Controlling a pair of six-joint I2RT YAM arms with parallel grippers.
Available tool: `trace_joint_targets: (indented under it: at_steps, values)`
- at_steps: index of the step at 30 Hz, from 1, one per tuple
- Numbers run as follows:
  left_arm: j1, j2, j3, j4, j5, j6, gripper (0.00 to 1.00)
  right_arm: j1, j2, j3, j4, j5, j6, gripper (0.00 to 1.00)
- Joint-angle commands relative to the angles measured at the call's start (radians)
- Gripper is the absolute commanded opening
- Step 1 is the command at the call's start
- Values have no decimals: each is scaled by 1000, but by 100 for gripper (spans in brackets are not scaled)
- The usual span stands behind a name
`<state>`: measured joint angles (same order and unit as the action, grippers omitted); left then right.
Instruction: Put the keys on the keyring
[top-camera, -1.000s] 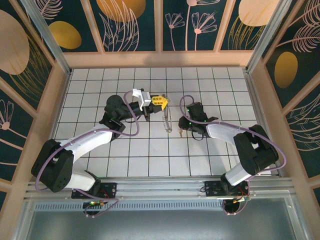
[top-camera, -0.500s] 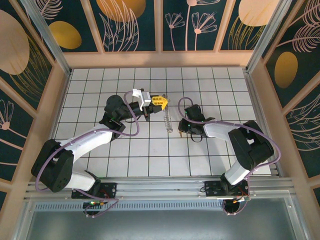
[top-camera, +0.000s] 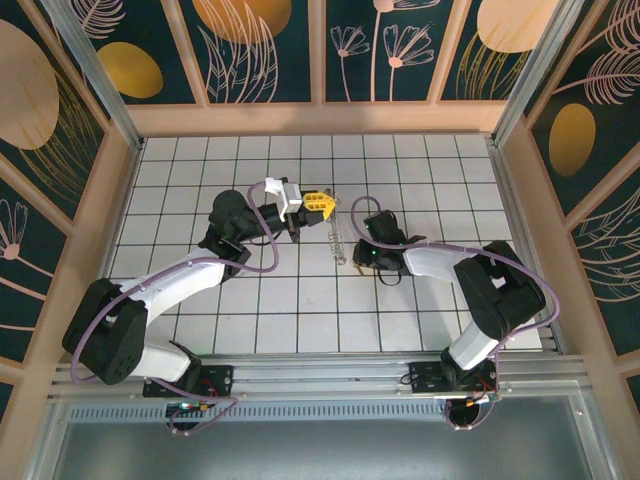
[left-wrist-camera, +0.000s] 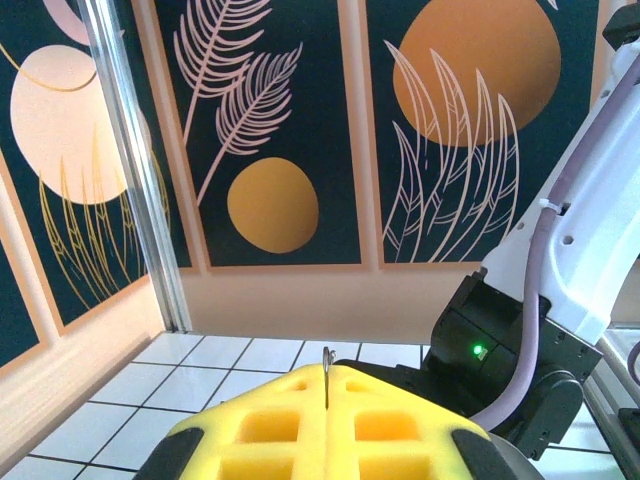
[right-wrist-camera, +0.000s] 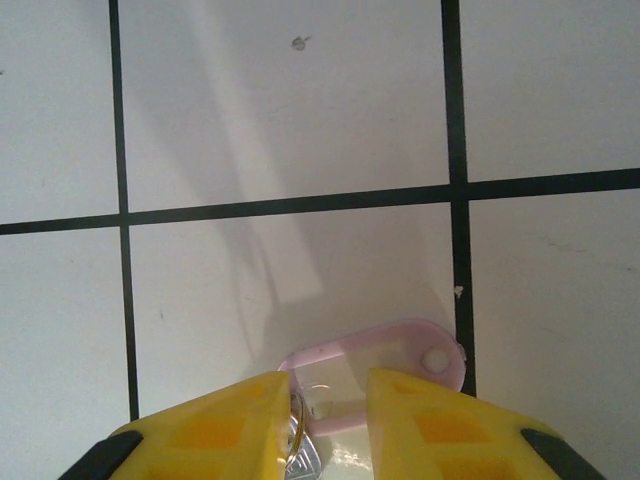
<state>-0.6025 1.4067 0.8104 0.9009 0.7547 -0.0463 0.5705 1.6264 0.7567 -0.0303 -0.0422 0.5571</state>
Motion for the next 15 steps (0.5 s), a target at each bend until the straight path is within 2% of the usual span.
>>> trace_joint_targets:
  at_steps: [1, 15]
  values:
    - [-5, -17, 1, 56, 17, 6, 0, 15, 14, 23, -23, 8, 12, 28]
    - [-5, -15, 3, 61, 21, 2, 0, 32, -17, 22, -27, 22, 27, 30]
